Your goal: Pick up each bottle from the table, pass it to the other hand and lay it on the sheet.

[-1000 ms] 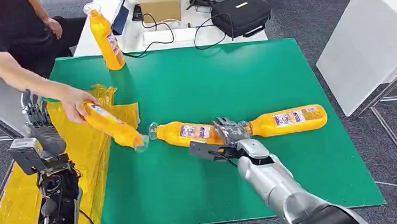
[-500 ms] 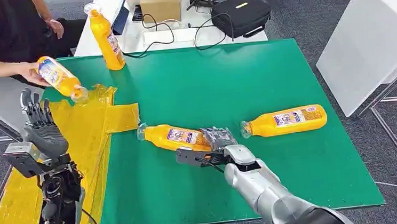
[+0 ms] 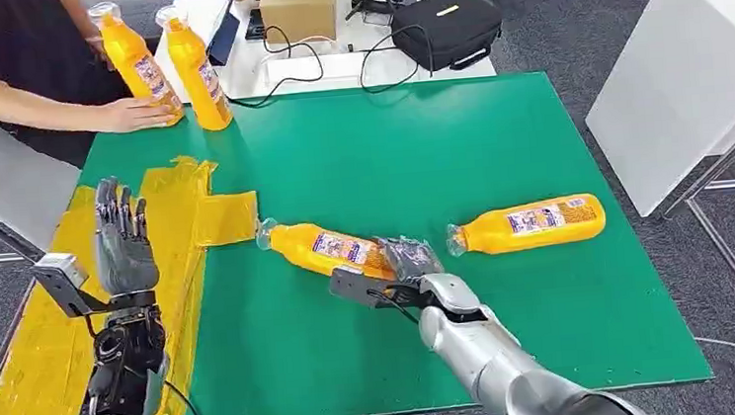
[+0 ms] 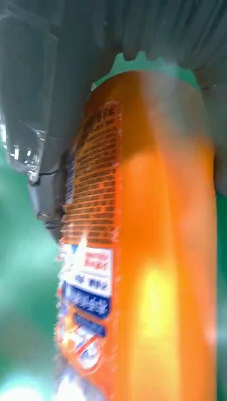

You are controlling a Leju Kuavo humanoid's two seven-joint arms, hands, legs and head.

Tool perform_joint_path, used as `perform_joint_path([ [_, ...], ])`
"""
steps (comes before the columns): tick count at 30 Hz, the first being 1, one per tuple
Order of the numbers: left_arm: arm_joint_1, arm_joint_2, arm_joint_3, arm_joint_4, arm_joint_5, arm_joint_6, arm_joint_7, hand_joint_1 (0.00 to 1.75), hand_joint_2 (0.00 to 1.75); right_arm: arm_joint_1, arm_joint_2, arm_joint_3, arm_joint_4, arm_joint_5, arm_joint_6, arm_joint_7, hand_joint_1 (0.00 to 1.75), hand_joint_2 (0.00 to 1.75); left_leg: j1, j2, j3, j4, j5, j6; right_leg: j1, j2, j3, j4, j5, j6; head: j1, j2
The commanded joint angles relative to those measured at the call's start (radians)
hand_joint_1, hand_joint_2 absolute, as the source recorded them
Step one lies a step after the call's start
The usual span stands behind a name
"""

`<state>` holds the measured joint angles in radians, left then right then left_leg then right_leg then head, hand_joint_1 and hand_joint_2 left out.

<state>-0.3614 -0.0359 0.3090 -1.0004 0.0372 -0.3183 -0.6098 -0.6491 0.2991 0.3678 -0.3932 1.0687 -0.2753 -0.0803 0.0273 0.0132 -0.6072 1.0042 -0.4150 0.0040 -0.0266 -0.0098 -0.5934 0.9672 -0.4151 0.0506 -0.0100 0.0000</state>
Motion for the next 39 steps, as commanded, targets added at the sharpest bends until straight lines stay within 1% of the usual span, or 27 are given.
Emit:
perform_joint_path([
  [1, -0.114, 0.048, 0.05, 0.344, 0.101, -0.151, 0.072, 0.0, 1.75, 0.032, -0.045, -0.139, -0.256, -0.093, 0.037, -0.097, 1.75, 1.75, -0.001, -0.002, 0.0, 0.0, 0.0, 0.001, 0.0, -0.001, 0.0, 0.001, -0.001, -0.002, 0.0, 0.0],
  [2, -0.105, 0.041, 0.049, 0.331, 0.105, -0.156, 0.075, 0.0, 1.75, 0.048, -0.042, -0.145, -0.312, -0.106, 0.027, -0.11, 1.75, 1.75, -0.001, -0.002, 0.0, 0.0, 0.0, 0.001, 0.0, -0.001, 0.0, 0.001, -0.001, -0.003, -0.001, 0.0],
  [4, -0.081, 0.029, 0.046, 0.29, 0.132, -0.177, 0.113, 0.0, 1.75, 0.093, -0.042, -0.133, -0.434, -0.122, 0.047, -0.108, 1.75, 1.75, -0.001, -0.003, 0.0, 0.0, 0.0, 0.001, 0.0, -0.002, 0.0, 0.001, -0.001, -0.003, 0.0, 0.0],
  [6, -0.071, 0.022, 0.037, 0.287, 0.164, -0.219, 0.148, 0.0, 1.75, 0.127, -0.036, -0.123, -0.511, -0.141, 0.048, -0.111, 1.75, 1.75, 0.0, -0.003, 0.001, 0.001, -0.001, 0.001, 0.0, -0.002, 0.001, 0.001, -0.002, -0.003, 0.0, 0.0],
  [7, -0.069, 0.019, 0.031, 0.292, 0.178, -0.248, 0.168, 0.0, 1.75, 0.135, -0.033, -0.122, -0.529, -0.15, 0.041, -0.116, 1.75, 1.75, 0.0, -0.003, 0.0, 0.0, -0.001, 0.001, 0.0, -0.001, 0.001, 0.001, -0.002, -0.003, 0.0, 0.0],
  [9, -0.062, 0.002, 0.014, 0.289, 0.181, -0.248, 0.177, 0.0, 1.75, 0.147, -0.029, -0.109, -0.555, -0.155, 0.041, -0.115, 1.75, 1.75, 0.0, -0.002, 0.0, 0.0, -0.001, 0.001, 0.0, -0.001, 0.0, 0.0, -0.002, -0.003, 0.0, 0.0],
  [11, -0.062, 0.002, 0.014, 0.289, 0.181, -0.248, 0.177, 0.0, 1.75, 0.147, -0.029, -0.109, -0.555, -0.155, 0.041, -0.115, 1.75, 1.75, 0.0, -0.002, -0.001, 0.0, 0.0, 0.001, 0.0, -0.001, -0.001, 0.0, -0.001, -0.002, 0.0, 0.0],
  [14, -0.061, 0.001, -0.018, 0.288, 0.206, -0.282, 0.196, 0.0, 1.75, 0.142, -0.033, -0.097, -0.542, -0.176, 0.04, -0.116, 1.75, 1.75, 0.0, -0.003, -0.001, 0.0, 0.0, 0.001, 0.0, -0.001, -0.001, 0.001, -0.001, -0.003, 0.0, 0.0],
  [18, -0.053, -0.065, -0.102, 0.256, 0.23, -0.336, 0.235, 0.0, 1.75, 0.136, -0.002, -0.077, -0.523, -0.191, 0.049, -0.112, 1.75, 1.75, -0.001, -0.005, 0.0, 0.001, -0.001, 0.002, 0.0, -0.003, 0.001, 0.001, -0.003, -0.004, 0.0, 0.0],
  [19, -0.055, -0.075, -0.123, 0.253, 0.247, -0.35, 0.256, 0.0, 1.75, 0.132, 0.005, -0.07, -0.507, -0.192, 0.049, -0.11, 1.75, 1.75, -0.001, -0.004, -0.003, 0.0, 0.0, 0.001, 0.0, -0.002, -0.002, 0.001, -0.001, -0.002, 0.0, 0.0],
  [20, -0.052, -0.083, -0.147, 0.244, 0.261, -0.358, 0.269, 0.0, 1.75, 0.127, 0.013, -0.061, -0.487, -0.191, 0.047, -0.109, 1.75, 1.75, -0.001, -0.005, -0.001, 0.001, -0.001, 0.001, 0.0, -0.003, 0.0, 0.001, -0.002, -0.003, -0.001, 0.0],
  [22, -0.032, -0.097, -0.215, 0.202, 0.293, -0.351, 0.281, 0.0, 1.75, 0.12, 0.037, -0.05, -0.427, -0.206, 0.026, -0.125, 1.75, 1.75, -0.001, -0.003, -0.002, 0.0, 0.0, 0.001, 0.0, -0.002, -0.002, 0.0, -0.001, -0.002, 0.0, 0.0],
  [24, -0.004, -0.099, -0.279, 0.157, 0.333, -0.339, 0.289, 0.0, 1.75, 0.114, 0.05, -0.029, -0.374, -0.222, 0.009, -0.134, 1.75, 1.75, -0.001, -0.002, -0.001, 0.0, -0.001, 0.001, 0.0, 0.0, 0.0, 0.001, -0.002, -0.003, 0.0, 0.0],
  [26, 0.012, -0.099, -0.314, 0.134, 0.354, -0.336, 0.292, 0.0, 1.75, 0.105, 0.05, 0.001, -0.336, -0.25, -0.002, -0.137, 1.75, 1.75, 0.0, -0.001, -0.002, 0.0, -0.001, 0.001, 0.0, 0.001, -0.001, 0.0, -0.001, -0.002, 0.0, 0.0],
  [29, 0.018, -0.101, -0.331, 0.119, 0.354, -0.328, 0.29, 0.0, 1.75, 0.097, 0.05, 0.028, -0.318, -0.277, -0.006, -0.136, 1.75, 1.75, 0.0, -0.001, -0.001, 0.0, -0.001, 0.0, 0.0, 0.0, -0.001, 0.0, -0.001, -0.003, 0.0, 0.0],
  [30, 0.01, -0.096, -0.339, 0.123, 0.363, -0.315, 0.285, 0.0, 1.75, 0.087, 0.05, 0.069, -0.297, -0.308, -0.012, -0.134, 1.75, 1.75, 0.0, -0.002, -0.001, 0.0, -0.001, 0.001, 0.0, -0.001, 0.0, 0.0, -0.002, -0.003, -0.001, 0.0],
  [33, -0.019, -0.08, -0.346, 0.15, 0.388, -0.307, 0.278, 0.0, 1.75, 0.082, 0.05, 0.136, -0.274, -0.357, -0.034, -0.131, 1.75, 1.75, 0.0, -0.001, 0.001, 0.001, -0.002, 0.002, 0.0, 0.001, 0.001, 0.001, -0.002, -0.004, 0.0, 0.0],
  [34, -0.023, -0.077, -0.346, 0.154, 0.391, -0.309, 0.278, 0.0, 1.75, 0.082, 0.05, 0.144, -0.272, -0.362, -0.039, -0.129, 1.75, 1.75, 0.0, 0.0, -0.003, 0.0, 0.0, 0.001, 0.0, 0.001, -0.003, 0.0, 0.0, -0.002, 0.0, 0.0],
  [36, -0.036, -0.068, -0.343, 0.169, 0.404, -0.309, 0.272, 0.0, 1.75, 0.084, 0.05, 0.197, -0.257, -0.392, -0.036, -0.119, 1.75, 1.75, 0.0, -0.001, -0.001, 0.001, -0.002, 0.001, 0.001, 0.001, 0.0, 0.001, -0.002, -0.004, 0.0, 0.0],
  [39, -0.044, -0.061, -0.345, 0.183, 0.41, -0.313, 0.269, 0.0, 1.75, 0.086, 0.05, 0.261, -0.233, -0.439, -0.051, -0.107, 1.75, 1.75, 0.0, -0.001, -0.003, 0.0, 0.0, 0.0, 0.001, 0.0, -0.002, 0.0, -0.001, -0.003, 0.0, 0.0],
])
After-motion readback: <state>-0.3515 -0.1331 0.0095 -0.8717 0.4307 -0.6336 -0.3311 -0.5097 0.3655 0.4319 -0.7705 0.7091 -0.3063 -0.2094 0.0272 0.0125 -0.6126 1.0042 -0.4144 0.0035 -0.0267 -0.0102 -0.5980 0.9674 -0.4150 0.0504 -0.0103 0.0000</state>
